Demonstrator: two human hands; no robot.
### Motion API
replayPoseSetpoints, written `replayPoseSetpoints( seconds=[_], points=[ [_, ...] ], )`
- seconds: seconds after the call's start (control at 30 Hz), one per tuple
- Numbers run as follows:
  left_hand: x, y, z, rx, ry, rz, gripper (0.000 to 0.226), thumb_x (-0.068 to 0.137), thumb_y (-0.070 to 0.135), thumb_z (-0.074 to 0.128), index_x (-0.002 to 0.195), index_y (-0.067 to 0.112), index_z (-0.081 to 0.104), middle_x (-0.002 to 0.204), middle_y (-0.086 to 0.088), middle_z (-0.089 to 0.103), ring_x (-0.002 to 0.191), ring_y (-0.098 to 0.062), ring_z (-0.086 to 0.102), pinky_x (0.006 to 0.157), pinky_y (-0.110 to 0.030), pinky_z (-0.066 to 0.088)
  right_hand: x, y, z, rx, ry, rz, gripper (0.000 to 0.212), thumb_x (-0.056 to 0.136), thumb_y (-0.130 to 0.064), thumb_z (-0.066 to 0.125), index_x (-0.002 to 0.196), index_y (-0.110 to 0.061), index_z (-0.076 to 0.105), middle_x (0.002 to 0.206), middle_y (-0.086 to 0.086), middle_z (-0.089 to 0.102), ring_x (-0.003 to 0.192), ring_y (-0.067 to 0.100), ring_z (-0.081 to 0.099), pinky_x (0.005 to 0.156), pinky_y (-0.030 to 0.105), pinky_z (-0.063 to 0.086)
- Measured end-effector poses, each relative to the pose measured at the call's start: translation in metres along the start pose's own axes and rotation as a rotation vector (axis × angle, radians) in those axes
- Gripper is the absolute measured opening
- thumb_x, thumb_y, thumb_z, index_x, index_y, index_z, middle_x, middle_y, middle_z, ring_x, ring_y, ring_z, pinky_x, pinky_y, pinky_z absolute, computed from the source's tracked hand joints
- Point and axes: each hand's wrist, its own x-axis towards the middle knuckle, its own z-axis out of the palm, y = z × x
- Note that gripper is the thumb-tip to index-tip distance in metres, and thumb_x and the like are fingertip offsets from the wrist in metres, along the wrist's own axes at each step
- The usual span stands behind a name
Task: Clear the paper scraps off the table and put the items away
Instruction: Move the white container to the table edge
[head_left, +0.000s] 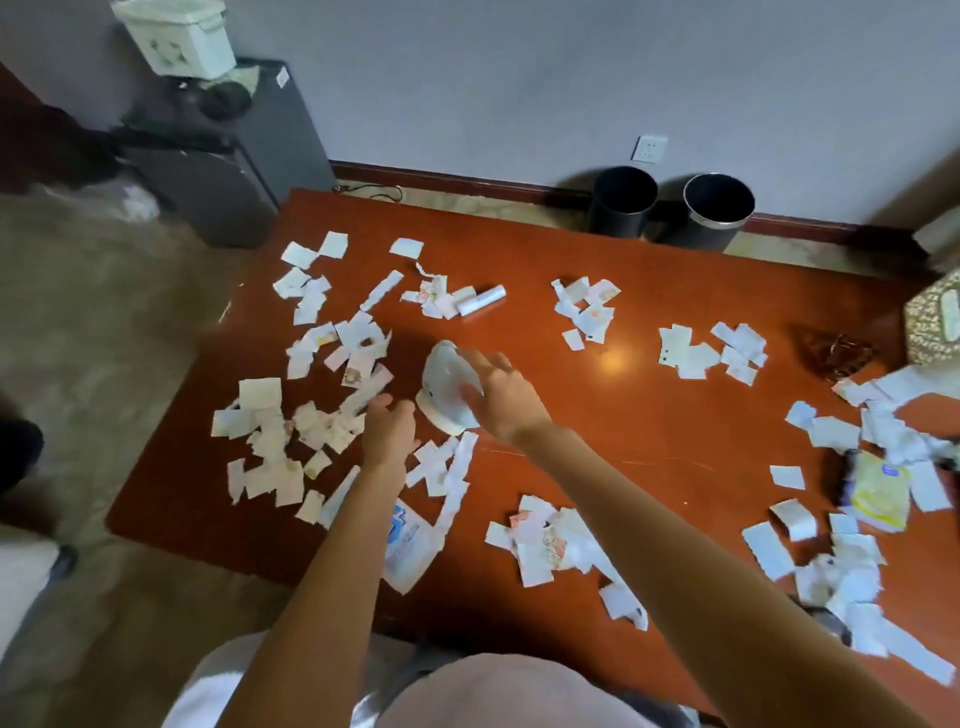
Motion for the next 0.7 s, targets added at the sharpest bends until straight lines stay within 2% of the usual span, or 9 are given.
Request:
replayPoseSetpoints(
  seconds=[0.1,0.17,0.23,0.33,0.47,0.53,0.63,0.7],
  points=[
    [0.02,0.006,-0.013,0.043,-0.113,-0.078,0.041,0.1,0.018,0.035,0.14,0.01,0.037,0.142,-0.016,0.043,0.128,-0.031,0.046,0.096,-0.04,0.048,0.026,-0.02,0.008,-0.067,-0.072,0.009,0.047,0.1,-0.03,0.035,0.147,-0.029,0.025,0.157,0.011,0.017,0.143,0.038,0.02,0.115,0.049,0.026],
    [0.026,0.007,-0.015,0.095,-0.198,-0.128,0.042,0.101,0.025,0.034,0.141,0.013,0.035,0.143,-0.015,0.043,0.127,-0.03,0.047,0.095,-0.041,0.048,0.039,-0.027,0.008,-0.142,-0.13,0.038,0.046,0.1,-0.033,0.034,0.146,-0.03,0.028,0.159,0.007,0.012,0.146,0.037,0.008,0.117,0.055,0.018],
    [0.028,0.007,-0.014,0.118,-0.272,-0.199,0.046,0.101,0.033,0.032,0.142,0.014,0.034,0.143,-0.014,0.044,0.126,-0.03,0.05,0.094,-0.042,0.049,0.045,-0.029,0.007,-0.233,-0.203,0.048,0.043,0.1,-0.027,0.037,0.142,-0.024,0.036,0.157,0.006,0.016,0.144,0.038,0.013,0.115,0.055,0.023],
    [0.031,0.004,-0.012,0.095,-0.389,-0.29,0.049,0.099,0.041,0.034,0.142,0.016,0.032,0.141,-0.015,0.045,0.123,-0.033,0.052,0.095,-0.044,0.048,0.048,-0.025,0.011,-0.261,-0.234,0.038,0.038,0.098,-0.014,0.041,0.135,-0.016,0.047,0.154,0.005,0.02,0.137,0.035,0.025,0.112,0.046,0.034],
    [0.032,0.005,-0.004,-0.053,-0.446,-0.36,0.055,0.097,0.044,0.038,0.145,0.02,0.027,0.141,-0.024,0.043,0.122,-0.038,0.052,0.099,-0.045,0.045,0.048,-0.016,0.009,-0.008,-0.112,0.171,0.039,0.1,-0.026,0.037,0.139,-0.024,0.036,0.141,0.013,0.034,0.123,0.035,0.043,0.094,0.033,0.041],
    [0.03,0.008,0.0,-0.159,-0.469,-0.387,0.055,0.096,0.042,0.043,0.144,0.021,0.026,0.14,-0.024,0.043,0.125,-0.038,0.049,0.104,-0.046,0.042,0.046,-0.007,0.003,0.076,-0.091,0.21,0.039,0.1,-0.03,0.033,0.139,-0.024,0.033,0.135,0.015,0.037,0.117,0.037,0.048,0.085,0.031,0.04],
    [0.029,0.009,0.012,-0.097,-0.592,-0.222,0.056,0.097,0.027,0.048,0.146,0.029,0.022,0.147,-0.013,0.037,0.131,-0.035,0.043,0.096,-0.042,0.048,0.039,0.006,-0.008,0.199,-0.021,0.285,0.039,0.1,-0.031,0.034,0.137,-0.02,0.032,0.132,0.018,0.04,0.117,0.038,0.046,0.087,0.037,0.041],
    [0.028,0.012,0.025,-0.063,-0.567,-0.167,0.06,0.092,0.035,0.055,0.144,0.025,0.028,0.147,-0.009,0.038,0.13,-0.033,0.045,0.089,-0.042,0.051,0.035,0.016,-0.013,0.291,0.019,0.348,0.039,0.099,-0.032,0.038,0.134,-0.016,0.033,0.13,0.019,0.042,0.118,0.037,0.045,0.093,0.042,0.042]
  ],
)
